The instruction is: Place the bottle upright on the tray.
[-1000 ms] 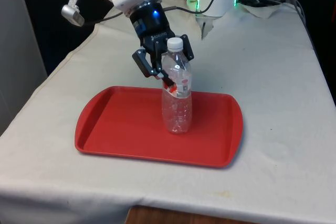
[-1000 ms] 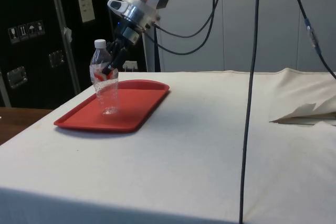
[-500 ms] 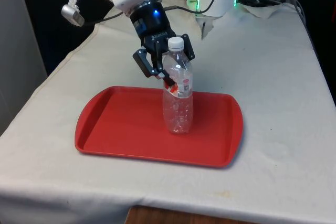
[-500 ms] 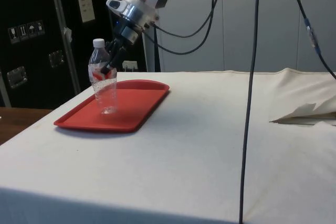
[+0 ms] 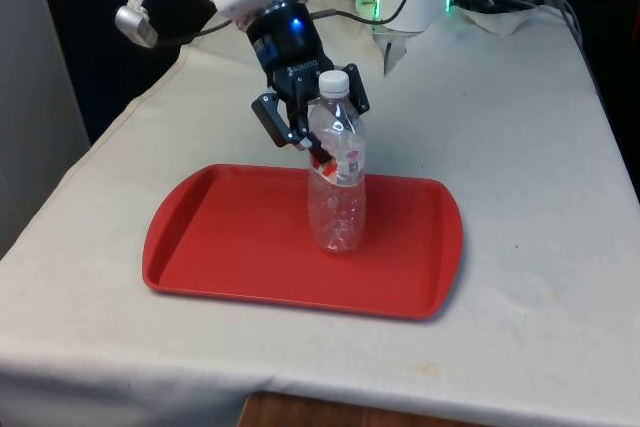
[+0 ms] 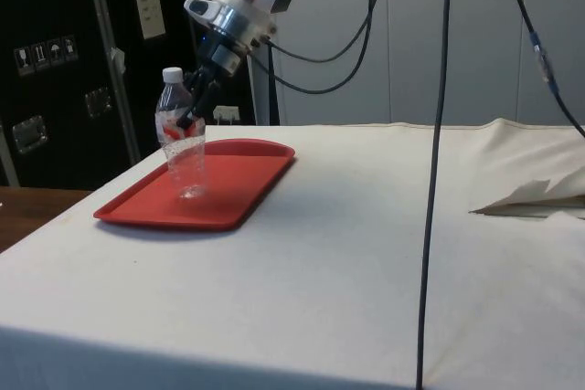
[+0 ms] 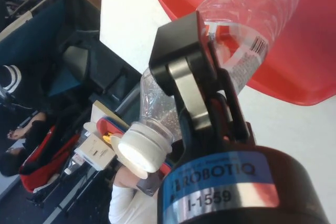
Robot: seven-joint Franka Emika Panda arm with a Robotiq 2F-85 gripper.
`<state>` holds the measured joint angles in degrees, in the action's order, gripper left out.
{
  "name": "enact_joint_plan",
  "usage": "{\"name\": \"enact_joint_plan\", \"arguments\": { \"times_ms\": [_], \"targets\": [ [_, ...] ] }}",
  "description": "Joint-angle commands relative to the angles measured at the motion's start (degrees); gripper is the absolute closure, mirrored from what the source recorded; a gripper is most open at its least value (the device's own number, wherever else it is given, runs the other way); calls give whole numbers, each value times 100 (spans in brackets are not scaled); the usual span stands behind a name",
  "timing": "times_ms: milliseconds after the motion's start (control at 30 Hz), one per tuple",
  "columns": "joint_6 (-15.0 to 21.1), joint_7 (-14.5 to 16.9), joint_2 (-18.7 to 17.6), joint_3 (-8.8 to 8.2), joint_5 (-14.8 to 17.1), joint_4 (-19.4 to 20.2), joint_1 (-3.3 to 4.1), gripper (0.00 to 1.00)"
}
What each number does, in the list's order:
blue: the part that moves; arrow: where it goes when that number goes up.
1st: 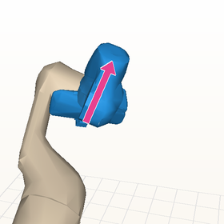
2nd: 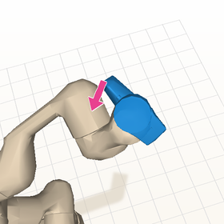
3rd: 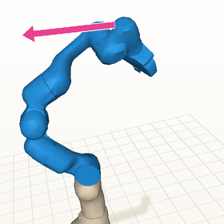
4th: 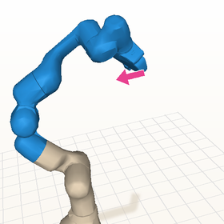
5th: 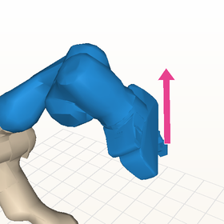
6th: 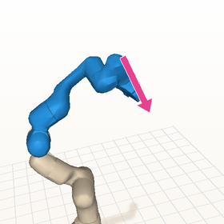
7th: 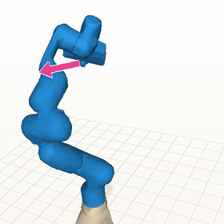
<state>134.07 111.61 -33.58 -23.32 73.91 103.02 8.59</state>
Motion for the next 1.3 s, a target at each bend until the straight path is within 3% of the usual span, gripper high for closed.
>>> {"name": "enact_joint_plan", "arguments": {
  "times_ms": [0, 467, 1000, 1267],
  "targets": [
    [-6, -86, 0, -40, -103, 11, 23, 66],
    [-69, 0, 0, -57, -34, 0, 0, 66],
    [-395, 143, -34, -298, -46, -34, -52, 66],
    [-464, 155, -92, -338, -11, -115, -52, 66]
  ]
}}
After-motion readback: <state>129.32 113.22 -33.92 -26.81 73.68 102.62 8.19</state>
